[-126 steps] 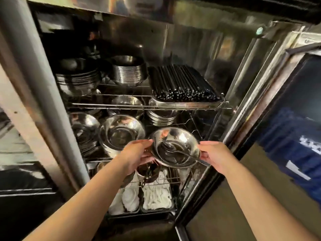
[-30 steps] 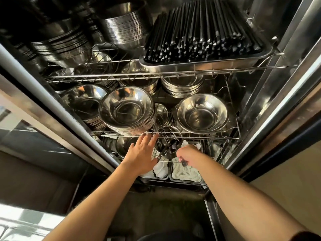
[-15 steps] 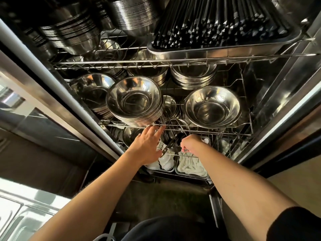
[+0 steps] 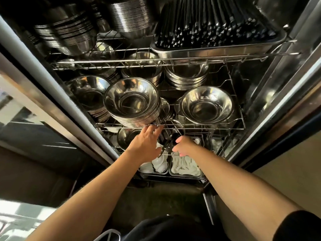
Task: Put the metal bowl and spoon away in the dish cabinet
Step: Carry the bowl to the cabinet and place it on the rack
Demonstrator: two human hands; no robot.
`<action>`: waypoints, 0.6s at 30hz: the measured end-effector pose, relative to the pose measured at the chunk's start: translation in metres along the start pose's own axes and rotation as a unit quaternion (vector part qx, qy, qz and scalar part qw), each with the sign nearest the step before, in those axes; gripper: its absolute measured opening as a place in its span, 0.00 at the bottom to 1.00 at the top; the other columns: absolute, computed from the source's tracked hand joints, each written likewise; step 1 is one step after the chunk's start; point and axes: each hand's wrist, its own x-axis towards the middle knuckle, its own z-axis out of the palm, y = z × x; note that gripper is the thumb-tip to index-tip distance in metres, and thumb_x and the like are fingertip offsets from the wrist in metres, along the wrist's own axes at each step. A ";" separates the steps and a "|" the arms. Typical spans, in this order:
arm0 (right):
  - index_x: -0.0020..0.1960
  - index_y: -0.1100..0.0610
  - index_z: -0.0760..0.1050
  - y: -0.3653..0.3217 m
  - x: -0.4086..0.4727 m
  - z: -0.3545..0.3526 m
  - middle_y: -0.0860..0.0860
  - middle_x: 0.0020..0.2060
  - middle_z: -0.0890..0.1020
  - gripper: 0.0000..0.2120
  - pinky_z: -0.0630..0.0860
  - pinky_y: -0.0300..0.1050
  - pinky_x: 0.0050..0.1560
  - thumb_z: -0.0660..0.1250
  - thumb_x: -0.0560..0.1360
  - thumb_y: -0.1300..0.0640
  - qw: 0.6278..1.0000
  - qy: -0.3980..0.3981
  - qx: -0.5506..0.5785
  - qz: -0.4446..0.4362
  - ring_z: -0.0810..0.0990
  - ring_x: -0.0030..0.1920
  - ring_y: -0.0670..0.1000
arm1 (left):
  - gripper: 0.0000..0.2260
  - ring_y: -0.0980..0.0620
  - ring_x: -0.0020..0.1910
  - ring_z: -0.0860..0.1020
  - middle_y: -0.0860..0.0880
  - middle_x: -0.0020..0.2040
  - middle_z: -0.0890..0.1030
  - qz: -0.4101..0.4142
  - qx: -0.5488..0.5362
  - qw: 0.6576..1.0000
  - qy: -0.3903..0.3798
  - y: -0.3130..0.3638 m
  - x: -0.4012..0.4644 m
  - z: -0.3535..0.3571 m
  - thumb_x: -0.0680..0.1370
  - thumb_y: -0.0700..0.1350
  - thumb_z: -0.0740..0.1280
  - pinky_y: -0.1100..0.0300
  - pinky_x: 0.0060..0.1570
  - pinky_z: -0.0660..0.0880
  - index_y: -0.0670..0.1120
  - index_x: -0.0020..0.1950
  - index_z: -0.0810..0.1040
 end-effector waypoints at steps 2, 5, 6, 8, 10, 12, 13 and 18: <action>0.69 0.57 0.73 0.003 -0.013 -0.001 0.53 0.51 0.78 0.25 0.82 0.45 0.43 0.74 0.73 0.60 0.999 0.030 -0.027 -0.020 0.82 0.41 0.51 | 0.39 0.40 0.79 0.54 0.44 0.79 0.60 0.014 0.001 1.000 0.006 -0.003 0.001 0.001 0.79 0.56 0.65 0.44 0.72 0.68 0.51 0.83 0.46; 0.69 0.55 0.74 0.006 -0.038 -0.007 0.53 0.56 0.81 0.25 0.80 0.42 0.41 0.72 0.72 0.55 0.995 0.055 -0.070 -0.051 0.83 0.43 0.50 | 0.39 0.39 0.80 0.54 0.45 0.80 0.59 0.029 0.011 0.999 0.007 -0.006 0.004 0.002 0.78 0.57 0.64 0.43 0.71 0.68 0.52 0.83 0.45; 0.67 0.54 0.76 0.007 -0.047 -0.010 0.52 0.55 0.82 0.24 0.78 0.39 0.37 0.72 0.72 0.53 0.993 0.064 -0.078 -0.058 0.84 0.42 0.48 | 0.40 0.39 0.80 0.54 0.45 0.81 0.58 0.034 0.018 0.999 0.000 -0.008 0.005 0.000 0.78 0.57 0.64 0.43 0.70 0.68 0.52 0.83 0.45; 0.63 0.53 0.78 0.007 -0.071 -0.018 0.51 0.55 0.83 0.20 0.73 0.36 0.35 0.71 0.72 0.52 0.989 0.094 -0.094 -0.072 0.83 0.43 0.47 | 0.40 0.38 0.79 0.56 0.45 0.82 0.57 0.053 0.031 0.998 -0.016 -0.011 0.007 -0.006 0.78 0.59 0.64 0.42 0.70 0.70 0.51 0.83 0.46; 0.62 0.52 0.79 0.006 -0.090 -0.029 0.50 0.57 0.83 0.18 0.76 0.40 0.43 0.70 0.74 0.50 0.984 0.111 -0.106 -0.087 0.82 0.49 0.49 | 0.37 0.37 0.77 0.63 0.43 0.80 0.62 0.054 0.051 0.997 -0.022 -0.011 0.010 -0.012 0.78 0.59 0.64 0.42 0.67 0.72 0.51 0.82 0.51; 0.63 0.51 0.79 0.003 -0.111 -0.041 0.49 0.57 0.82 0.17 0.79 0.47 0.53 0.69 0.76 0.48 0.979 0.142 -0.117 -0.093 0.82 0.53 0.50 | 0.32 0.38 0.69 0.74 0.42 0.73 0.73 0.067 0.057 0.996 -0.014 -0.012 0.013 -0.023 0.78 0.59 0.64 0.43 0.61 0.77 0.50 0.79 0.60; 0.63 0.52 0.79 0.001 -0.120 -0.048 0.49 0.58 0.82 0.17 0.78 0.48 0.55 0.69 0.77 0.48 0.973 0.164 -0.125 -0.102 0.81 0.54 0.50 | 0.30 0.39 0.65 0.77 0.43 0.68 0.78 0.070 0.060 0.996 -0.006 -0.012 0.015 -0.028 0.78 0.60 0.63 0.45 0.59 0.78 0.49 0.76 0.65; 0.64 0.51 0.78 -0.001 -0.145 -0.090 0.48 0.58 0.81 0.17 0.76 0.43 0.53 0.68 0.78 0.46 0.942 0.265 -0.151 -0.138 0.80 0.53 0.48 | 0.24 0.42 0.56 0.81 0.44 0.58 0.83 0.091 0.038 0.994 0.044 0.009 0.025 -0.055 0.79 0.60 0.62 0.49 0.51 0.79 0.47 0.69 0.74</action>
